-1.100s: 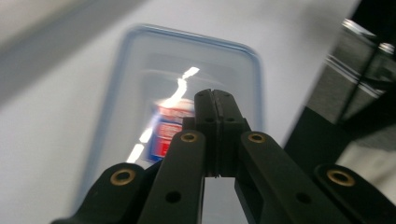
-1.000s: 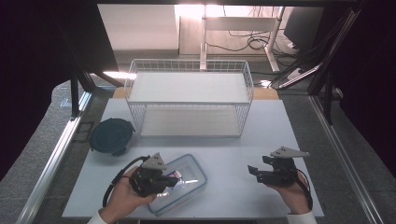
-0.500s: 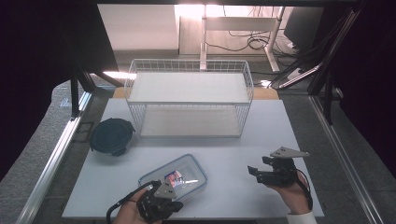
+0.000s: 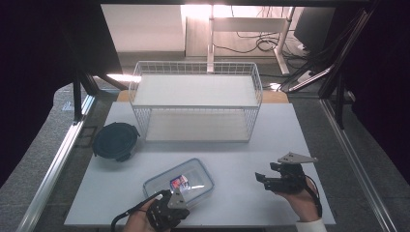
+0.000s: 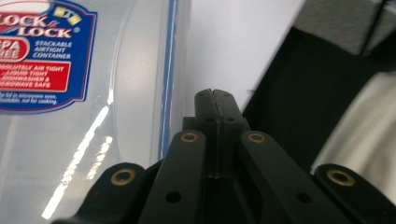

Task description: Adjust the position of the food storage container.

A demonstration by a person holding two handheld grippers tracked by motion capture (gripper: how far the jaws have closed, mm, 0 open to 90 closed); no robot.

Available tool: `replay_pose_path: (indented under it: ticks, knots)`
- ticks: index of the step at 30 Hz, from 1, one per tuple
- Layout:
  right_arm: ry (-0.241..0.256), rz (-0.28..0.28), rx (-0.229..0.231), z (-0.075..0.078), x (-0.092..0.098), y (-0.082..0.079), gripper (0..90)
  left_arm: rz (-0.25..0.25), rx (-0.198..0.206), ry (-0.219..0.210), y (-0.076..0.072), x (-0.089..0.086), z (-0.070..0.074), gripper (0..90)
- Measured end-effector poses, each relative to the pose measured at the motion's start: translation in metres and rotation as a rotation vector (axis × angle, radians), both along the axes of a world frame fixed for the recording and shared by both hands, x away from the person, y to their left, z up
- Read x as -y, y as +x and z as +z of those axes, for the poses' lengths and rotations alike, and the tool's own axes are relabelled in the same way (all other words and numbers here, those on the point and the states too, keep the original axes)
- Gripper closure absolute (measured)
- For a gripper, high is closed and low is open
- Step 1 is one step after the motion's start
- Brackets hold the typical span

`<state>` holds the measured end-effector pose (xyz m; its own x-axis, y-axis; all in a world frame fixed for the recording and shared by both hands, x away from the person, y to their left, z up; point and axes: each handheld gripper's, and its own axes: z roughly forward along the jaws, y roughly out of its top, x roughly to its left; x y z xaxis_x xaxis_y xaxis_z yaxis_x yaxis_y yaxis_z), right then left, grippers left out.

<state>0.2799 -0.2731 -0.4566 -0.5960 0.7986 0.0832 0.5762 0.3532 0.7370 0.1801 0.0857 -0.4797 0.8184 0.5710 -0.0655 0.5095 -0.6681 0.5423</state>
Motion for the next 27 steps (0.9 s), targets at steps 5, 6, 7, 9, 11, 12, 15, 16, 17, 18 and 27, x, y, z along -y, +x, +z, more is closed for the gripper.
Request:
replay_pose_path:
  ticks: [5,6,7,9,11,12,15,16,17,18,27]
  knots:
    - [0.003,0.001,-0.005,0.000,0.000,0.000,27.9,0.011,-0.008,-0.006,0.009,-0.004,-0.002,90.0]
    - [0.002,0.001,-0.005,-0.001,0.000,0.001,27.9,0.014,-0.010,-0.005,0.011,-0.004,-0.003,90.0]
    - [0.000,0.002,-0.005,-0.001,0.000,0.001,27.9,0.018,-0.012,-0.006,0.014,-0.004,-0.004,90.0]
    - [-0.001,0.003,-0.006,-0.001,0.000,0.001,27.9,0.031,-0.013,0.002,0.020,-0.006,-0.006,90.0]
    - [0.000,0.001,-0.006,-0.001,0.000,0.001,27.9,0.043,-0.018,0.007,0.026,-0.009,-0.008,90.0]
    - [-0.001,0.001,-0.004,-0.001,0.001,0.001,27.9,0.050,-0.021,0.007,0.028,-0.010,-0.008,90.0]
    - [0.000,-0.001,-0.007,-0.002,0.001,0.001,27.9,0.066,-0.024,0.005,0.032,-0.016,-0.008,90.0]
    - [0.000,-0.001,-0.008,-0.002,0.001,0.001,27.9,0.072,-0.025,0.001,0.032,-0.017,-0.008,90.0]
    - [-0.001,-0.001,-0.008,-0.002,0.001,0.001,27.9,0.072,-0.022,0.001,0.032,-0.018,-0.008,90.0]
    - [-0.001,0.000,-0.007,-0.002,0.001,0.001,27.9,0.073,-0.014,0.000,0.030,-0.019,-0.007,90.0]
    - [0.003,0.000,-0.005,-0.001,0.000,0.001,27.9,0.256,0.035,-0.130,0.021,-0.082,0.028,90.0]
